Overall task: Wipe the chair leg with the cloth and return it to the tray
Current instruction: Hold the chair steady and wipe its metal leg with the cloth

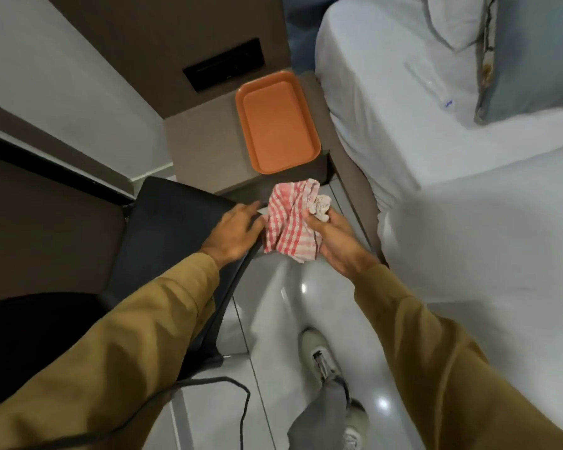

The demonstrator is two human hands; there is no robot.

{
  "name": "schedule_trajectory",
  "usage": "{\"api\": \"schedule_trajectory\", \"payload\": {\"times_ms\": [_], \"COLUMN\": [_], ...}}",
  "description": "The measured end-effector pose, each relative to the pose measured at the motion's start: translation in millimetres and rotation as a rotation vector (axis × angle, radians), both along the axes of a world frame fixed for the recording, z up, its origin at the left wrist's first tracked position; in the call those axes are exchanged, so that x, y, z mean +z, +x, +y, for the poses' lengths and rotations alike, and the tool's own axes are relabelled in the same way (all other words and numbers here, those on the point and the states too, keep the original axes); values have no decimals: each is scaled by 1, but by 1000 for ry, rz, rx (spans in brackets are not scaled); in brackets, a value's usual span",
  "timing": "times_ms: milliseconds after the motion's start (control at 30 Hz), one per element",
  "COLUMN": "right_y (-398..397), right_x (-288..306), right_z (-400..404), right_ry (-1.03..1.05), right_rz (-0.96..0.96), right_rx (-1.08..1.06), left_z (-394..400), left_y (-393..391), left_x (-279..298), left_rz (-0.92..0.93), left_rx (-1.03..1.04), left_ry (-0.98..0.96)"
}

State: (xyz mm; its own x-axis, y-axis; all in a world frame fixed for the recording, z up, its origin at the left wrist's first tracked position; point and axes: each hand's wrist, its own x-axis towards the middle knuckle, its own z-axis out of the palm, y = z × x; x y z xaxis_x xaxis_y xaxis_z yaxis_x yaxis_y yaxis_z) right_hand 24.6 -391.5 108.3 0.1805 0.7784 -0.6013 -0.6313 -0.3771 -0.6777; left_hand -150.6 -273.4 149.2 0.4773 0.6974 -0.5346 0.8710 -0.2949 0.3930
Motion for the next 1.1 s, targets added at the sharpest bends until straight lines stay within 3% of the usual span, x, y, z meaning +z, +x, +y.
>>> {"api": "schedule_trajectory", "payload": {"times_ms": [133, 300, 467, 767, 1100], "right_y": [-15, -59, -131, -259, -370], "right_x": [-10, -60, -118, -189, -228], "right_z": [-62, -137, -201, -256, -246], "right_ry": [-83, -197, -382, -631, -651], "right_rz": [-135, -195, -153, -114, -53], "right_rx": [-23, -125, -201, -285, -316], "left_z": [-37, -60, -82, -83, -82], "left_y": [-44, -102, -128, -141, -169], "left_x": [-13, -29, -62, -153, -206], "left_rz": [206, 318, 298, 287, 284], "left_rx": [-119, -171, -150, -327, -484], "left_ry": [62, 110, 129, 242, 489]}}
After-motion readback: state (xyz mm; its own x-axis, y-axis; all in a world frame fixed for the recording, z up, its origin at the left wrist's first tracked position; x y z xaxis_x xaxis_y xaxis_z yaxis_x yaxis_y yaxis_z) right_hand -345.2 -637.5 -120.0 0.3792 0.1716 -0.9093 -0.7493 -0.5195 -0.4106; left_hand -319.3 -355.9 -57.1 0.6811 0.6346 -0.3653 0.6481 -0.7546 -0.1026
